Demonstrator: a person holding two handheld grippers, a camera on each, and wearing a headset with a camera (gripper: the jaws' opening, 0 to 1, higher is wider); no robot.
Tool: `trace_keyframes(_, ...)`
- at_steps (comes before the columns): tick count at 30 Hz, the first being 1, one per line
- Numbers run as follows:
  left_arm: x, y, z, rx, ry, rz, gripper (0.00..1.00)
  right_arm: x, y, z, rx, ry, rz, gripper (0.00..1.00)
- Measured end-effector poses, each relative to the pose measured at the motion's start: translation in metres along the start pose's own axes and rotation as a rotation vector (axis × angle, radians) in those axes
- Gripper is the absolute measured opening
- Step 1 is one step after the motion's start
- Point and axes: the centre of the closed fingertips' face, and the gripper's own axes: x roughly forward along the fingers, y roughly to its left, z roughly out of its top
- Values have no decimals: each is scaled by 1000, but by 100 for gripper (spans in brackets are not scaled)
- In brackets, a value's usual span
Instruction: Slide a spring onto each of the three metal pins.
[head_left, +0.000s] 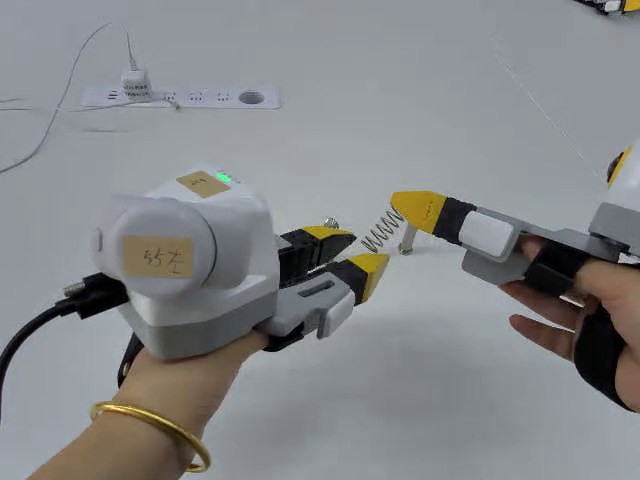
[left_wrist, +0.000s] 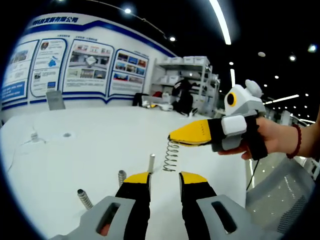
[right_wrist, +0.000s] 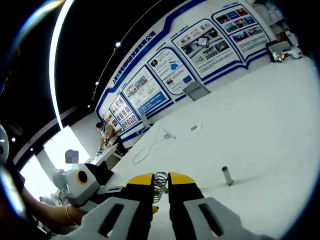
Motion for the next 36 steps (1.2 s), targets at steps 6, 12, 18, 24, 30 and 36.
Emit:
trace_keyframes(6,-8,7,-3,17,22,37,32,-1,-3,6,-45,-6,-13,11)
trace_keyframes(12,-16,20,-6,46,43,109,44,-1,-9,11,-111,-4,-44,11)
trace_keyframes(18,-22,27,-9,61,52,154,54,-2,-16,17,-134,-5,-70,11)
trace_keyframes(24,-29,34,-15,77,65,198,60,-3,-29,25,-147,-13,-100,11)
trace_keyframes(30,-34,43,-17,74,67,244,73,-2,-40,30,-183,-14,-136,11)
trace_keyframes(36,-36,52,-21,68,71,272,81,3,-52,31,-235,2,-171,11)
